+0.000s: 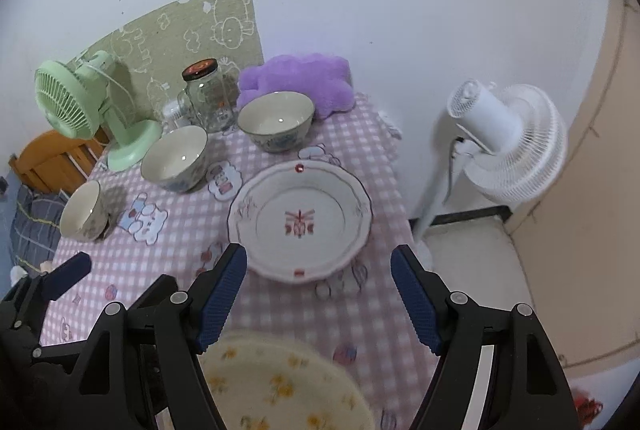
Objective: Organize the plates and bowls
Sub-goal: 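Move both tools to the white plate with red trim, then grasp the rim of the red-trimmed white plate with both tools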
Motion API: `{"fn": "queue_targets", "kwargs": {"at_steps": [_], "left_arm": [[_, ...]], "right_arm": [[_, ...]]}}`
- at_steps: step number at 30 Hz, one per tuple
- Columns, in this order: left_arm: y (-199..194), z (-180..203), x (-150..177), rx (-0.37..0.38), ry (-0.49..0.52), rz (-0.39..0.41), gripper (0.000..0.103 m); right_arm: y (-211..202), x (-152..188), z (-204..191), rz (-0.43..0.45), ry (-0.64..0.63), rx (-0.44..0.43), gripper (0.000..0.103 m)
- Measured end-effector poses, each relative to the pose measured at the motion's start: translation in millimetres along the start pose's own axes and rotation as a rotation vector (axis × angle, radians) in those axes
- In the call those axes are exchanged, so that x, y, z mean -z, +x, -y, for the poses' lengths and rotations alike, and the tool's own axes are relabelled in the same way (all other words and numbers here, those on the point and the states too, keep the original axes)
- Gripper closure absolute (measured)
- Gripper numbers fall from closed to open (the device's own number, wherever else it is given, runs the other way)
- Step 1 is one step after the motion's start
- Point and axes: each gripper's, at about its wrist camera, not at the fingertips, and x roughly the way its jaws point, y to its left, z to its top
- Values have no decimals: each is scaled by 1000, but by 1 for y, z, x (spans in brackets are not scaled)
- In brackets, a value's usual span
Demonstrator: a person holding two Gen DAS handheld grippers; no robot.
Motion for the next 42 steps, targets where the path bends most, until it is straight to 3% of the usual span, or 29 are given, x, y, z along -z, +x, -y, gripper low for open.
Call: {"fn": "queue_targets", "kwargs": {"at_steps": [6,9,17,25,34,42], "left_arm": [[40,15,-20,-27,-30,-18,14],[59,19,-27,-29,-38,-43,25],[114,28,-35,-78,-26,-98,26],[160,28,-35,-71,-33,-167,29],[183,27,-31,-21,-44,-222,45],[178,21,-29,-18,-36,-224,45]], "right_arm": [[42,-25,19,-18,-26,-3,26],[63,-33,25,-33,-28,-10,26],[124,-41,42,-102,8,-10,26],[174,-40,48,-172,11,-6,26],[199,-35,44,-234,18,-31,43],[195,-33,39,-240,22,-17,46]]}}
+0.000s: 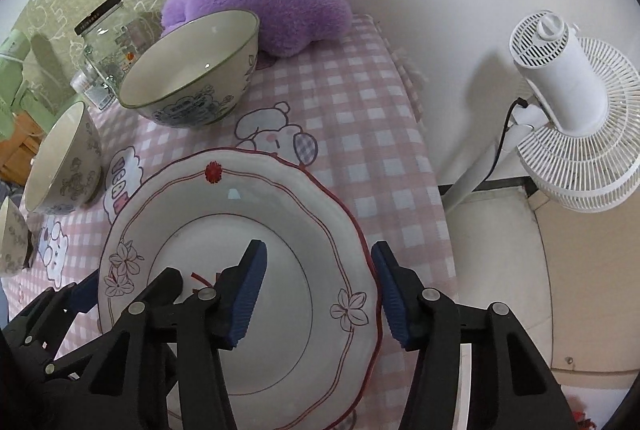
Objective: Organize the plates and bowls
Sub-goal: 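Grasp the rim of the red-trimmed white plate with both tools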
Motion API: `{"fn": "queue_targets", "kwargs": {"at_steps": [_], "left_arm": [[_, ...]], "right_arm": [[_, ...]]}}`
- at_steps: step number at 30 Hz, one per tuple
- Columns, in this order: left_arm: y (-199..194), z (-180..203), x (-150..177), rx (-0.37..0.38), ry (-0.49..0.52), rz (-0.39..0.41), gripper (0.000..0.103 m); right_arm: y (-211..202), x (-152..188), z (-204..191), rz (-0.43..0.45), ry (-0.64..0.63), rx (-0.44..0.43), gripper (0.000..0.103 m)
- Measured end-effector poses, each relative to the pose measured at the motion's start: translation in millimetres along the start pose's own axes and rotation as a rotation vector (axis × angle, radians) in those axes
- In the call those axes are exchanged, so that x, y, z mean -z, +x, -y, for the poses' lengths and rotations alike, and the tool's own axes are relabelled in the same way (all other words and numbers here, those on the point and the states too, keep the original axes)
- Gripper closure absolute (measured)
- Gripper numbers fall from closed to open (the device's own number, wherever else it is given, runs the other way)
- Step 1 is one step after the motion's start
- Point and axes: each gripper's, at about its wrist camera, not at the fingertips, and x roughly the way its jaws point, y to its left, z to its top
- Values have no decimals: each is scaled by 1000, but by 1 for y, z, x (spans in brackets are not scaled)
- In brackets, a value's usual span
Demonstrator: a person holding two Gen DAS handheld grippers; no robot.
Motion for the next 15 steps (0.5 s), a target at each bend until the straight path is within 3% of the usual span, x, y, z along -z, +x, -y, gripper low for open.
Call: {"fn": "queue_targets", "kwargs": {"at_steps": [15], "left_arm": [[-20,-64,37,-46,-74,-34,45]], "right_arm": [[-11,34,-57,-79,-74,-110,46]]}}
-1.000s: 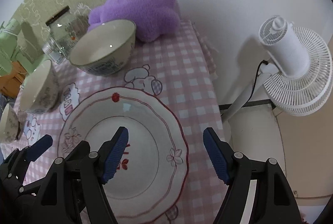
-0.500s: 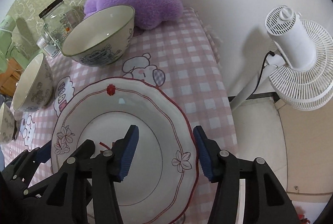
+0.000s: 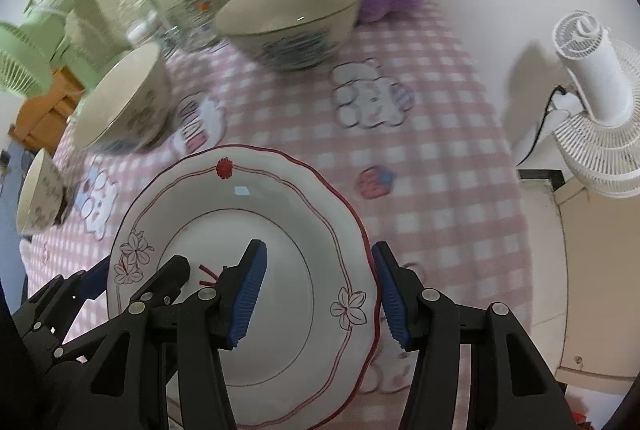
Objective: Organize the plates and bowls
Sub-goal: 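Grasp the rim of the red-trimmed white plate with both tools, then carry the red-trimmed plate with both tools and lower it onto the yellow-flower plates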
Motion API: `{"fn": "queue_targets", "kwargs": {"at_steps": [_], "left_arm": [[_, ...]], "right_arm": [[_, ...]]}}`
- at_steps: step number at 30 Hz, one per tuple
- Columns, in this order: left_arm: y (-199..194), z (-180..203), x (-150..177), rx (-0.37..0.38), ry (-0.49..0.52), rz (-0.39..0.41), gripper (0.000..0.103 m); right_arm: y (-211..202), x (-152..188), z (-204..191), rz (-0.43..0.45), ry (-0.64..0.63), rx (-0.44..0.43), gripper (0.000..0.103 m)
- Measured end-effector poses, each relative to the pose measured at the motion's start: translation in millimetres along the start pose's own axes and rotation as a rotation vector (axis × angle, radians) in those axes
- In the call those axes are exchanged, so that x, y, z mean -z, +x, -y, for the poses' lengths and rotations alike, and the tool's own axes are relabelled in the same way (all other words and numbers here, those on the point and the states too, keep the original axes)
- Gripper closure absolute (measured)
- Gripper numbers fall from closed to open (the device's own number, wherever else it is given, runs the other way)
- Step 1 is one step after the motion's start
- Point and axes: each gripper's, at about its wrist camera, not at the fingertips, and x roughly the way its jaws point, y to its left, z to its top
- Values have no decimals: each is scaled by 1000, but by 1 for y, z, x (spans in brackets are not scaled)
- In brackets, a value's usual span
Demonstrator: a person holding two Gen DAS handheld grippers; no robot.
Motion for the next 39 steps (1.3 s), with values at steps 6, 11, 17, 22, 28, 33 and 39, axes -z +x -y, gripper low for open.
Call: {"fn": "queue_targets", "kwargs": {"at_steps": [6,11,17,22,28,33,39], "left_arm": [[0,-2,-1,25,11,4,48],[0,0,-1,16,15,16,47],[1,6,-3,-16,19,27,43],[-11,9,-3,-31,39,46,44],[-39,8,-3,-12,45,86,44],[-67,3,5,10,61,124,44],[-99,-12,28,41,74,161,44]], "right_arm": [[3,3,0,-10,-54,28,59],[10,3,1,-21,-68,42,59],[11,2,-6,-5,-68,75,59],[3,0,-12,9,-85,108,59],[-26,1,-11,54,-65,113,59],[-57,12,-19,94,-39,122,59],[-94,37,-35,137,-24,149,59]]}}
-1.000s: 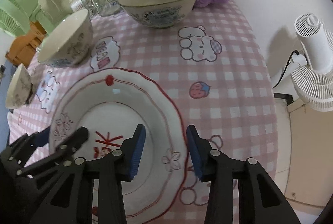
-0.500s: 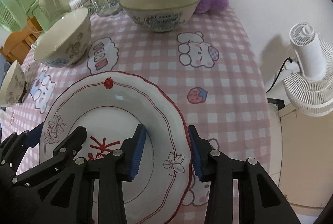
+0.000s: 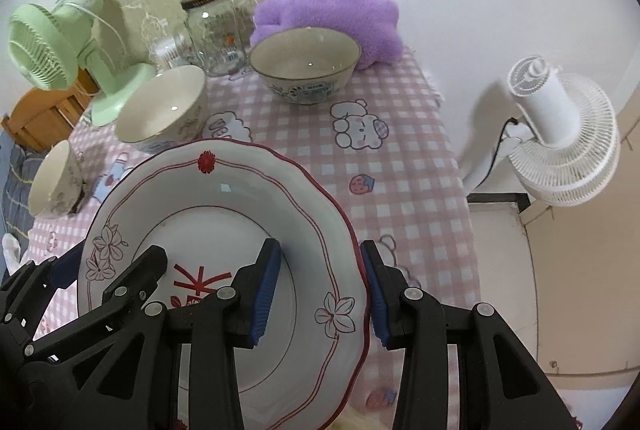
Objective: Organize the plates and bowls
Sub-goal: 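Carry the red-trimmed plate with both tools and lower it onto the yellow-flower plates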
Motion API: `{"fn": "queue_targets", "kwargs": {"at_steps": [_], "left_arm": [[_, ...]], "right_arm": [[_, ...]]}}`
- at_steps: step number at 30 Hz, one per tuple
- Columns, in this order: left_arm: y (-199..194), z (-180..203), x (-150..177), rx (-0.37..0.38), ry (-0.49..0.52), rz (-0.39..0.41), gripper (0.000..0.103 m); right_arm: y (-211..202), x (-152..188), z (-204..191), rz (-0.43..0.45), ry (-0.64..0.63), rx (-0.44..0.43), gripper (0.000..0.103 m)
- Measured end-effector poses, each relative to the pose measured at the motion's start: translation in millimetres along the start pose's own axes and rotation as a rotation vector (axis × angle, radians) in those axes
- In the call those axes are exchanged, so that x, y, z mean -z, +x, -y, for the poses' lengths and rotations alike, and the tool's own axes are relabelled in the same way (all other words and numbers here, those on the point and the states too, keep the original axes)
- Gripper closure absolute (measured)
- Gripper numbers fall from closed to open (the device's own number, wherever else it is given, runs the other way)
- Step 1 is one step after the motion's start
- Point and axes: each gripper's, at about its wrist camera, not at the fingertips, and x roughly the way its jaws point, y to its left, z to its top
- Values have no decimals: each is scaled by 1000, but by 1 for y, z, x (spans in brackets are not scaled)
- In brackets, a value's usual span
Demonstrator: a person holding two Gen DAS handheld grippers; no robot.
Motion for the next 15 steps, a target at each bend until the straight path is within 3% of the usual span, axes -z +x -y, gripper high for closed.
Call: {"fn": "queue_targets", "kwargs": {"at_steps": [15], "left_arm": [[-65,-11,77,89,90,15,44]], "right_arm": [[-78,94,-21,26,89,97,59]]}}
